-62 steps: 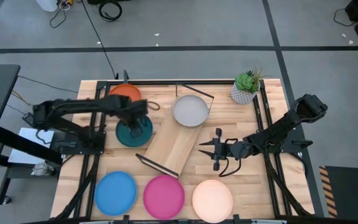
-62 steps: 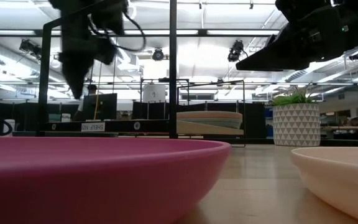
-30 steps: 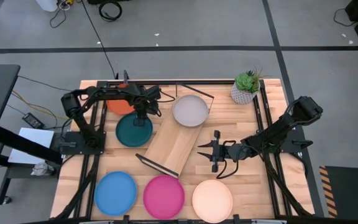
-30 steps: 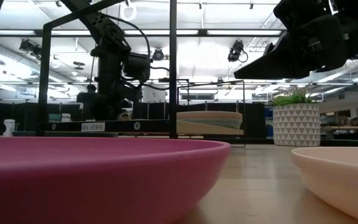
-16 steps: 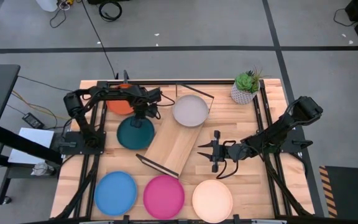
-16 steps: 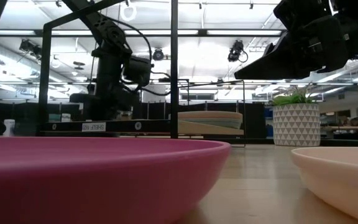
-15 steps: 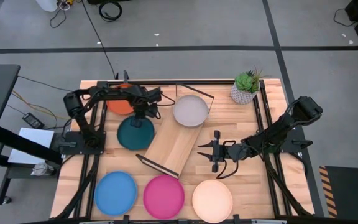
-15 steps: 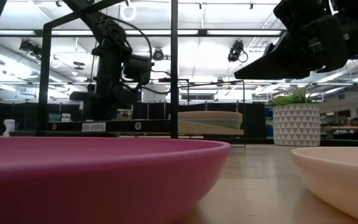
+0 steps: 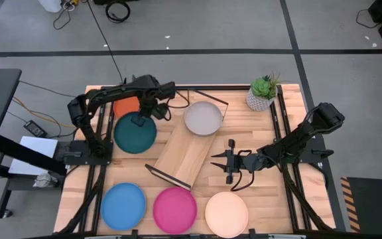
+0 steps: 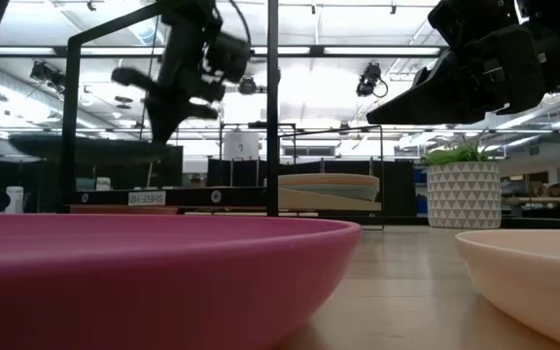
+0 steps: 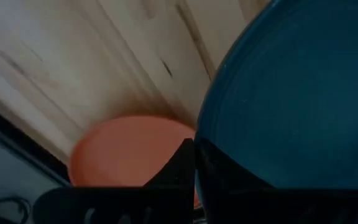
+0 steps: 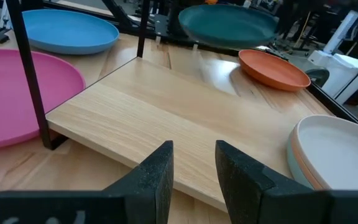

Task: Place and stack plates onto a shelf
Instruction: Put the dark blue plate on the shelf

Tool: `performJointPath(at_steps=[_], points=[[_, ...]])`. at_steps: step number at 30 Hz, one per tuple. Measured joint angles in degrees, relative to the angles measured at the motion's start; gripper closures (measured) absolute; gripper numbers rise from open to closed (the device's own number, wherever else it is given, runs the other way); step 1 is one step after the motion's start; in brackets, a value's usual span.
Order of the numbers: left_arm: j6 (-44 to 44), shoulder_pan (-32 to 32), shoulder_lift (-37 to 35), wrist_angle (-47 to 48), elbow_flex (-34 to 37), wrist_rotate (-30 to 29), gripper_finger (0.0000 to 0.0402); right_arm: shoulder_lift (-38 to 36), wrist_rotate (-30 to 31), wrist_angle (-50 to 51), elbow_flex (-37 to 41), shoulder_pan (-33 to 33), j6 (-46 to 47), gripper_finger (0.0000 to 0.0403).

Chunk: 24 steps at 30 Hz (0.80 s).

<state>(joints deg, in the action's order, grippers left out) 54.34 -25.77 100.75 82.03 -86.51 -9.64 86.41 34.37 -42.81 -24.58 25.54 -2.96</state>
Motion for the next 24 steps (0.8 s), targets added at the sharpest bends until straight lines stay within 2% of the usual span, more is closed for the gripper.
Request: performJointPath(at_steps=[3, 8, 12, 20, 24], points=[[-3.84, 0.69, -0.01, -3.41, -3.73, 4.85, 0.0393, 0.0, 0.01, 0.02, 0.0, 0.0, -0.04, 0.0277], [-12.68, 3.78, -0.02, -10.79, -5.35, 9.93, 0.0393, 0.0, 0.02, 0.02, 0.0, 0.0, -0.16, 0.0277], [-24.92, 7.32, 0.6, -13.61, -5.33, 15.28, 0.0393, 0.0, 0.02, 0.04, 0.0, 0.0, -0.22, 0.0277], [-55.58, 12.88, 3.6, -16.37, -4.98, 14.25, 0.0379, 0.0, 0.03, -0.2, 0.0, 0.0, -0.51, 0.0277], [-65.66, 14.73, 6.61, -14.89, -4.98, 13.96, 0.0384, 0.0, -0.01, -0.29, -0.02, 0.0, -0.33, 0.0277]])
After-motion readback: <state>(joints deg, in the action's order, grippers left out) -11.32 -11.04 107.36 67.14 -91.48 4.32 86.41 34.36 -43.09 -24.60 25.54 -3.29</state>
